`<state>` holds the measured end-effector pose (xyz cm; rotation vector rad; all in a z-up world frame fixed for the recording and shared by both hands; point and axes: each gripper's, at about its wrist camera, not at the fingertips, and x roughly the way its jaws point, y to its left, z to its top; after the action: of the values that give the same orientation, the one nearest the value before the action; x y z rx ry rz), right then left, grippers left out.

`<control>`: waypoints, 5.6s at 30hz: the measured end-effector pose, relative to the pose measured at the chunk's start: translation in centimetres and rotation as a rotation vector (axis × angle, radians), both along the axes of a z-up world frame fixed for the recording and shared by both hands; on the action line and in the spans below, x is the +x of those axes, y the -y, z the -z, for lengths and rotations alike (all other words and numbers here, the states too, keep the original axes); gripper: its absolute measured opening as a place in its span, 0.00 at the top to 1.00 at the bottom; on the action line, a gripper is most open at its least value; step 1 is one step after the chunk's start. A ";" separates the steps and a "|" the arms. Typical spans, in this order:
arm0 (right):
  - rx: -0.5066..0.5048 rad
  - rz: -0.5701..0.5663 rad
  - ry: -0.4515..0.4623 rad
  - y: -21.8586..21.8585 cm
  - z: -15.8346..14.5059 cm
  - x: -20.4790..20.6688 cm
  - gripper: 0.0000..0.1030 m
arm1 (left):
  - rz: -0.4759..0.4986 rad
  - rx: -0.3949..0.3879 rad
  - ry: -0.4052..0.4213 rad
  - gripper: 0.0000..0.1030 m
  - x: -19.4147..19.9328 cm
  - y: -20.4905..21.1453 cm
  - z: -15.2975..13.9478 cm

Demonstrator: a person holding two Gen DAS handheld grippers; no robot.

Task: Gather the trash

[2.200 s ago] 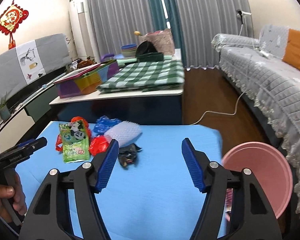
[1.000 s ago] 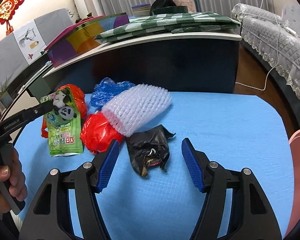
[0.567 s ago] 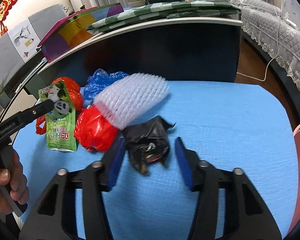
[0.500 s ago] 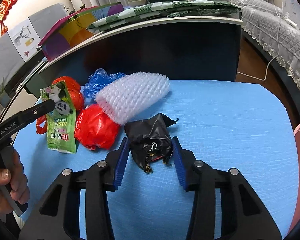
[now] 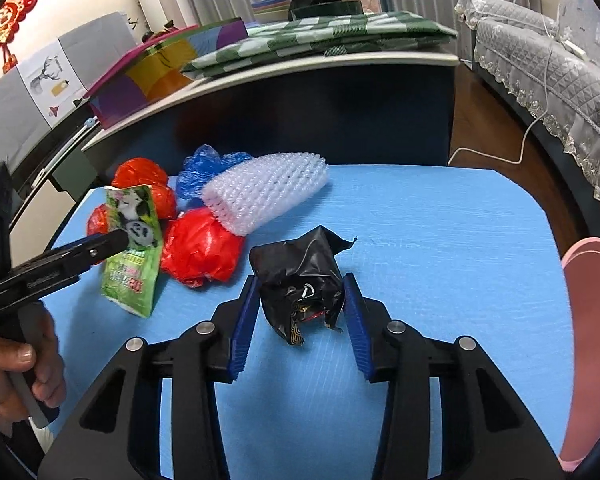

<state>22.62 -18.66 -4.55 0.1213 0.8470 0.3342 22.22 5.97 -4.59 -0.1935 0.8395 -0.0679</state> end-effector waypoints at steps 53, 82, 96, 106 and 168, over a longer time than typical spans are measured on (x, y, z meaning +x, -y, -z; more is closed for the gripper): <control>0.018 0.004 0.158 7.6 -8.0 -7.9 0.59 | 0.113 0.094 0.073 0.98 -4.7 4.3 -4.9; 0.017 0.032 0.204 9.7 -9.3 -11.4 0.59 | 0.197 0.107 0.197 1.00 -13.1 9.2 -8.9; 0.020 0.011 0.197 8.8 -9.0 -10.8 0.59 | 0.103 -0.002 0.043 0.52 -11.4 6.4 -5.1; 0.018 -0.009 0.190 7.9 -8.6 -10.2 0.59 | 0.062 -0.083 -0.012 0.36 -10.7 5.0 -4.1; -0.116 0.252 0.293 19.0 -12.4 -11.7 0.59 | 0.262 0.056 0.230 0.98 -11.2 19.3 -9.2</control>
<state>10.89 -37.65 7.82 0.0679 0.5506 0.0627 11.05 -13.34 4.57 -0.0211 0.6320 -0.3066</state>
